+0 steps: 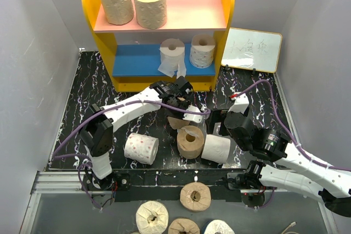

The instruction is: Place and organize the paper towels onto the shelf

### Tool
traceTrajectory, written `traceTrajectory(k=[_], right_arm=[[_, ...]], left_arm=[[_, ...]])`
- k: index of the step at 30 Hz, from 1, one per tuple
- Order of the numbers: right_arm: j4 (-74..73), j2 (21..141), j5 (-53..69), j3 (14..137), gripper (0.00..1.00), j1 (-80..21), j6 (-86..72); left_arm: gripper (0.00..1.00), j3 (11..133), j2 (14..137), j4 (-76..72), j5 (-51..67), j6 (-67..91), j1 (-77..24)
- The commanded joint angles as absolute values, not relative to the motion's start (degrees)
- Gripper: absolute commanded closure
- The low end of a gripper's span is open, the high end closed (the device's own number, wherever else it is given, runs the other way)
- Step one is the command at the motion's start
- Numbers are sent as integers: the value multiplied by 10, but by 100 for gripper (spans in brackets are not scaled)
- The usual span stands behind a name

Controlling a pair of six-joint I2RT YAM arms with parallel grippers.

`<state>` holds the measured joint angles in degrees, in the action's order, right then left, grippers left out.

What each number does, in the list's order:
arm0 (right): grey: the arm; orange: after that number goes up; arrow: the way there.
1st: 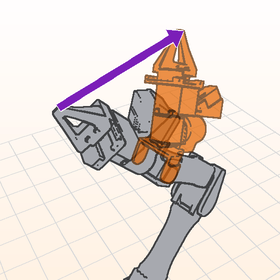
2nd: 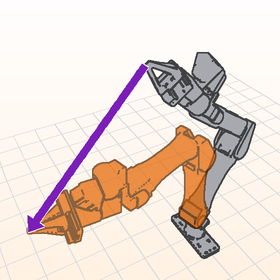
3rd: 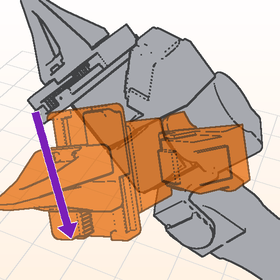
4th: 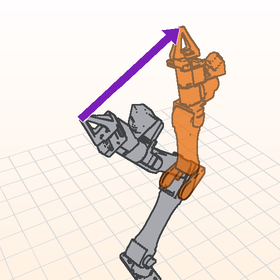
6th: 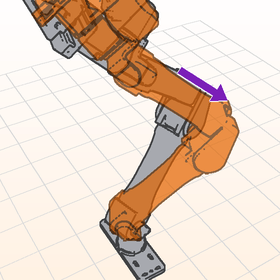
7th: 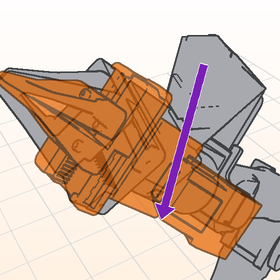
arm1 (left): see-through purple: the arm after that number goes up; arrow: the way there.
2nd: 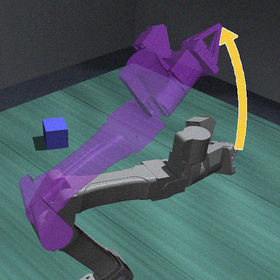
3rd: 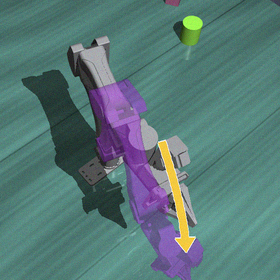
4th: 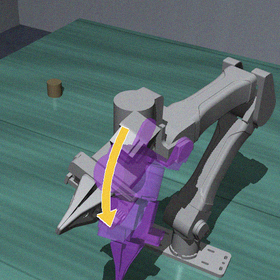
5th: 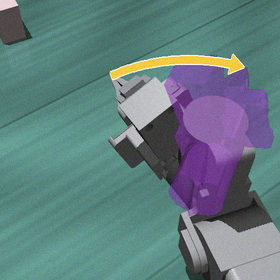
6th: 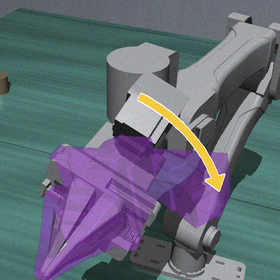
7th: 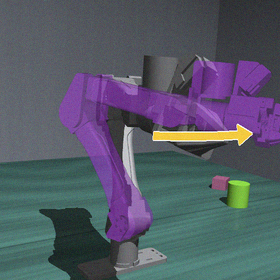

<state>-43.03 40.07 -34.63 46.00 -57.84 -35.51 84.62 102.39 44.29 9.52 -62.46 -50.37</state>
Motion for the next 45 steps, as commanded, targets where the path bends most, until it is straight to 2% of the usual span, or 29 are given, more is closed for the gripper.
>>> traceTrajectory(k=[1,5,12,21,35,45], right_arm=[[-396,394,-346,462,2,-580,-349],[-395,393,-346,462,2,-580,-349],[-395,398,-346,462,2,-580,-348],[-398,407,-347,463,2,-580,-349],[-396,407,-343,462,2,-580,-349],[-396,403,-339,462,2,-580,-348]], left_arm=[[100,931,1044,563,95,-648,-509],[100,1028,1034,649,73,-641,-518],[100,1123,939,657,-15,-676,-524],[100,1183,860,570,-102,-793,-524],[100,1403,979,554,-129,-857,-524],[100,1415,1012,472,-121,-873,-488]])
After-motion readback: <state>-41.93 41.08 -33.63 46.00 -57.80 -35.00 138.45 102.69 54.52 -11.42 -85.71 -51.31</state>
